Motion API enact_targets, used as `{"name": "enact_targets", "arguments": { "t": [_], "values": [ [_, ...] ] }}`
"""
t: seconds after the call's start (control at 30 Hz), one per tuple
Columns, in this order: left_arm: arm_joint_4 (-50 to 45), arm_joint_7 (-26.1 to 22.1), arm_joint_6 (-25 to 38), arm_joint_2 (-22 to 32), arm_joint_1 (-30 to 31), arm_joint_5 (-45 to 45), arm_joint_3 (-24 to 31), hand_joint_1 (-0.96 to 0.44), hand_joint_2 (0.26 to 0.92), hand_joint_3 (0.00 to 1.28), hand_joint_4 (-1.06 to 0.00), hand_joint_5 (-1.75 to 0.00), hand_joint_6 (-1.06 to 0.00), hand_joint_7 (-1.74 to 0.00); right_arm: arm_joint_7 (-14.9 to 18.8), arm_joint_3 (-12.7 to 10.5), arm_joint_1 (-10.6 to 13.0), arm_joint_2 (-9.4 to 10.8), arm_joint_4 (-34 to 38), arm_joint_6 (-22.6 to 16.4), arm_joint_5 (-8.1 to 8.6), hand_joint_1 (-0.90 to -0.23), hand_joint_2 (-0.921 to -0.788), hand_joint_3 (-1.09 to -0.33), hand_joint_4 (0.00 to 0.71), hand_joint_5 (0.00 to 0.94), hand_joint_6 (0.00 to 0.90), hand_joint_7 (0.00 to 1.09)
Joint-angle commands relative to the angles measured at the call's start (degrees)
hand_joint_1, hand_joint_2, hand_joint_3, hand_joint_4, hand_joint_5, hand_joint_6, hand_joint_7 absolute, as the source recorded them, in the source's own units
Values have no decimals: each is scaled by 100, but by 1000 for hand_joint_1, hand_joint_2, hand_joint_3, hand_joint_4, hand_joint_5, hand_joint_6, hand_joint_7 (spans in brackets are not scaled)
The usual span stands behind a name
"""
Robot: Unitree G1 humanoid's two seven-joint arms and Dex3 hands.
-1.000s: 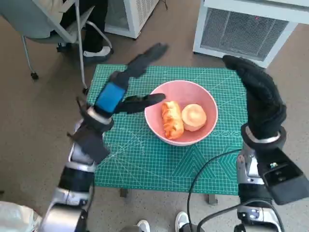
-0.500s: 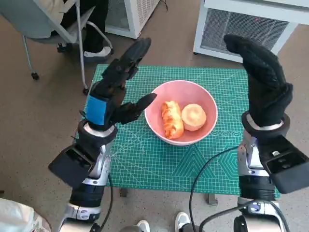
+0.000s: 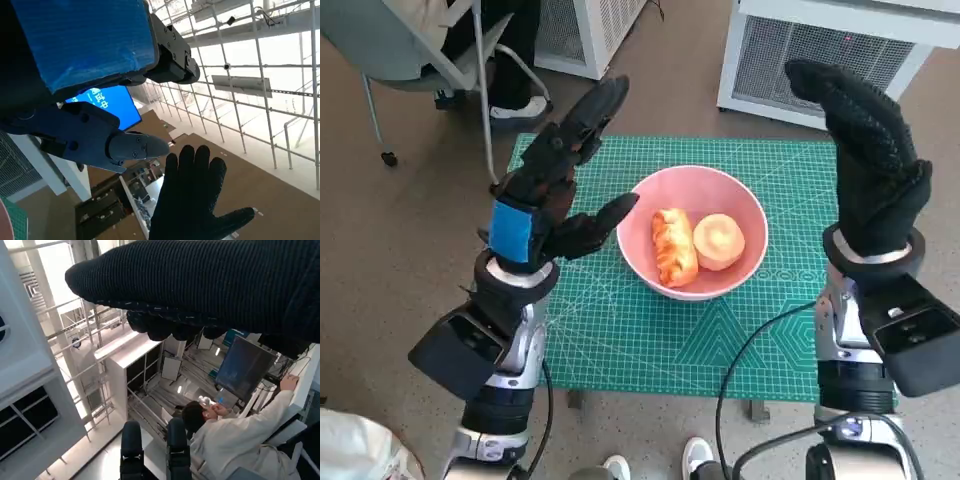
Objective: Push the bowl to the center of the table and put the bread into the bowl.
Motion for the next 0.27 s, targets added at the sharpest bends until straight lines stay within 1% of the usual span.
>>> {"name": "enact_targets", "arguments": {
  "t": [0.03,0.27],
  "values": [
    [45,-22,-116,-67,-80,-54,35,-350,921,296,-421,-13,-495,-57,-13,-2,20,-79,-10,79,-49,-563,-921,-815,277,2,68,427],
    [200,-38,-255,-151,-169,-60,28,-344,921,296,-423,-11,-495,-61,-10,-3,24,-107,-59,87,-72,-561,-921,-816,279,3,70,424]
  ]
}}
